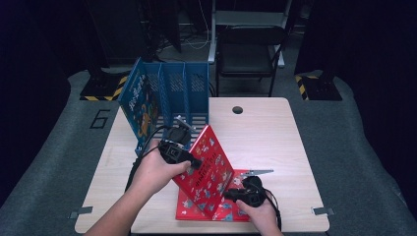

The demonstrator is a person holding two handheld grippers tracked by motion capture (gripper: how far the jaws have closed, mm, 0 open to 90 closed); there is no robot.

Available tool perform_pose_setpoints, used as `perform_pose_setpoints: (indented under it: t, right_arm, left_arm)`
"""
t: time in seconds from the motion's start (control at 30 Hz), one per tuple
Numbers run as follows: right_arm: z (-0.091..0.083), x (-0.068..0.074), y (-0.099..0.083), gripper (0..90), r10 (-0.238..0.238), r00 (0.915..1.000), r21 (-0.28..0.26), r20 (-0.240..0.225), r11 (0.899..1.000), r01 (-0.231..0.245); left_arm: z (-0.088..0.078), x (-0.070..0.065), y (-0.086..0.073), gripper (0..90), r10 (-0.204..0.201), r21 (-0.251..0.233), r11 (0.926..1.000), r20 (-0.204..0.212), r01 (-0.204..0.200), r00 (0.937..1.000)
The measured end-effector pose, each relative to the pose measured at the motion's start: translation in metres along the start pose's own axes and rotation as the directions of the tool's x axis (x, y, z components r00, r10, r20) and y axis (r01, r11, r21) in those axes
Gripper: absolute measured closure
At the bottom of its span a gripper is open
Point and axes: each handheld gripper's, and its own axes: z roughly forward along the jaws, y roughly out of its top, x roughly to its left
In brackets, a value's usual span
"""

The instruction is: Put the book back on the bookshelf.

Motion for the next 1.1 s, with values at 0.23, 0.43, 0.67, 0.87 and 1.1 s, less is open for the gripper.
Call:
perform_pose_setpoints:
  t: [0.23, 0.43, 0.67, 0.87, 1.1]
  right_arm:
    - [0.003, 0.003, 0.0, 69.7, -0.012, 0.9999, -0.006, -0.005, 1.0, 0.012]
    - [0.007, 0.008, 0.0, 69.4, -0.008, 0.9993, 0.002, -0.035, 1.0, 0.009]
    - [0.014, 0.017, 0.001, 69.3, -0.029, 0.9986, 0.002, -0.045, 1.0, 0.029]
    - [0.015, 0.019, 0.002, 69.2, -0.025, 0.9987, -0.002, -0.045, 1.0, 0.025]
    - [0.015, 0.019, 0.002, 69.0, -0.024, 0.9989, -0.002, -0.04, 1.0, 0.024]
  left_arm:
    - [0.0, 0.001, 0.002, 75.7, -0.003, 0.015, 0.9999, 0.0, 0.003, 1.0]
    - [-0.003, -0.003, 0.005, 77.3, 0.037, 0.014, 0.9992, -0.022, -0.036, 0.9991]
    - [-0.005, -0.017, 0.007, 79.3, 0.1, 0.038, 0.9945, -0.051, -0.098, 0.9937]
    - [-0.005, -0.02, 0.008, 79.3, 0.13, 0.045, 0.9909, -0.066, -0.127, 0.9893]
    - [-0.005, -0.023, 0.005, 78.4, 0.142, 0.038, 0.9893, -0.054, -0.141, 0.9883]
